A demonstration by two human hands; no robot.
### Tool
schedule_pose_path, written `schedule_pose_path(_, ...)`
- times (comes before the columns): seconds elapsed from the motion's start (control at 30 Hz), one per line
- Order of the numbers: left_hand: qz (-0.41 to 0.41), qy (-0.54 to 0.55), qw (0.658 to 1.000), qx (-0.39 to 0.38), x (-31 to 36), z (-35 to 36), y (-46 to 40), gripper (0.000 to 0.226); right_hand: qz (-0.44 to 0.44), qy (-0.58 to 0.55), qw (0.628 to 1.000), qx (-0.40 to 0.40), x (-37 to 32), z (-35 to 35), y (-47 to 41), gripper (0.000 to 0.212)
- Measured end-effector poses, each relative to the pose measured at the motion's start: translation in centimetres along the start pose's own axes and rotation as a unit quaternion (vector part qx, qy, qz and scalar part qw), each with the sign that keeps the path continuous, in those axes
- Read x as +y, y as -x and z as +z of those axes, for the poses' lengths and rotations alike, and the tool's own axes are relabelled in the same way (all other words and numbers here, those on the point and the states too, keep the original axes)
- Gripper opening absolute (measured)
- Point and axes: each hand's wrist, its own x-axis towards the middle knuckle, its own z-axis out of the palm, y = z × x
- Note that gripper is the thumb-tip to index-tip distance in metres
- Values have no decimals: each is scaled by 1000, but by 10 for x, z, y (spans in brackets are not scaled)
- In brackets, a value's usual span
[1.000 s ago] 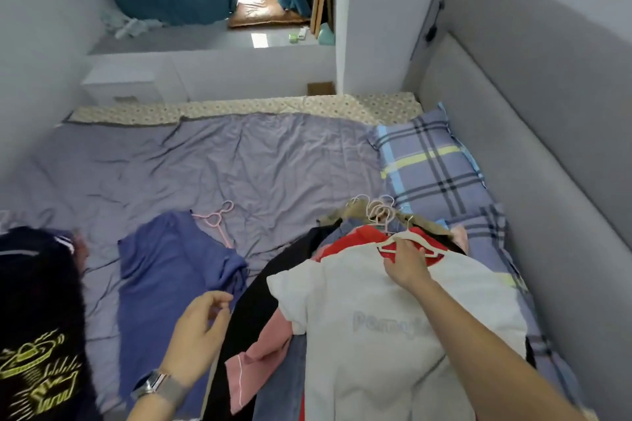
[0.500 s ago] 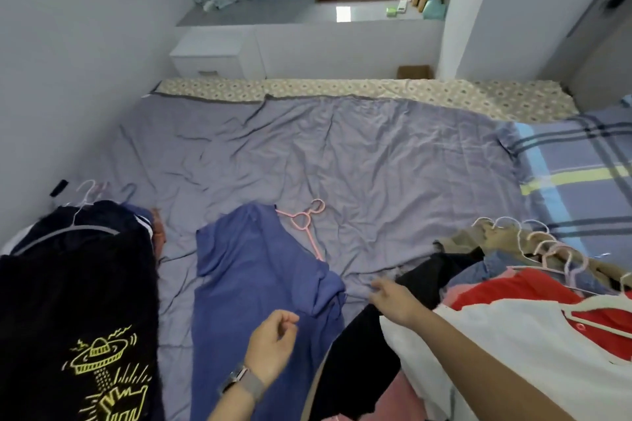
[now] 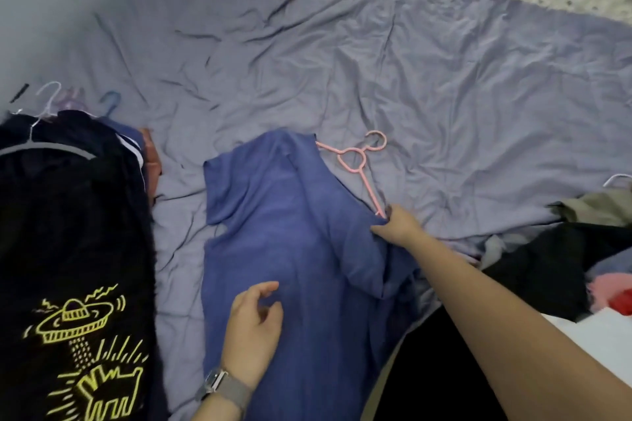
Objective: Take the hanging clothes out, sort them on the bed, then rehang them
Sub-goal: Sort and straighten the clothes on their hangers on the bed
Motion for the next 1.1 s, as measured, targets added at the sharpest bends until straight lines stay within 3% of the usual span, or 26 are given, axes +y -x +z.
schedule_pose_path(0.1, -18, 9, 1000, 9, -18, 0, 5, 40, -7, -45, 998, 31, 1, 23, 0, 42)
schedule_pose_path(0.2, -34, 33, 999, 14, -30, -2, 21, 45, -80, -104, 986, 102, -6, 31, 25, 21)
schedule_pose_path(0.27, -35, 44, 998, 15, -34, -4, 37, 42, -114, -124, 971, 171, -13, 17, 50, 19)
schedule_pose_path(0.33, -29, 43, 999, 16, -33, -9, 54, 59, -142, -149, 959, 196, -16, -10, 76, 25)
schedule_pose_path(0.4, -15, 45, 998, 32, -27, -15, 71, 76, -190, -166, 951, 176, -13, -46, 109, 26)
schedule_pose_path(0.53, 72, 26, 991, 113, 32, -40, 107, 61, -282, -193, 937, 80, 1, -123, 206, 22)
schedule_pose_path(0.6, 173, -18, 965, 197, 82, -60, 135, 43, -318, -193, 927, 49, 14, -157, 258, 23)
schedule_pose_path(0.7, 265, -81, 918, 285, 148, -90, 193, 48, -347, -192, 918, 19, 36, -201, 338, 16)
schedule_pose_path(0.9, 228, -159, 914, 296, 205, -120, 329, 56, -388, -197, 900, -28, 70, -270, 476, 14)
schedule_pose_path(1.1, 214, -148, 926, 275, 231, -144, 428, 34, -403, -128, 906, -19, 95, -305, 578, 13)
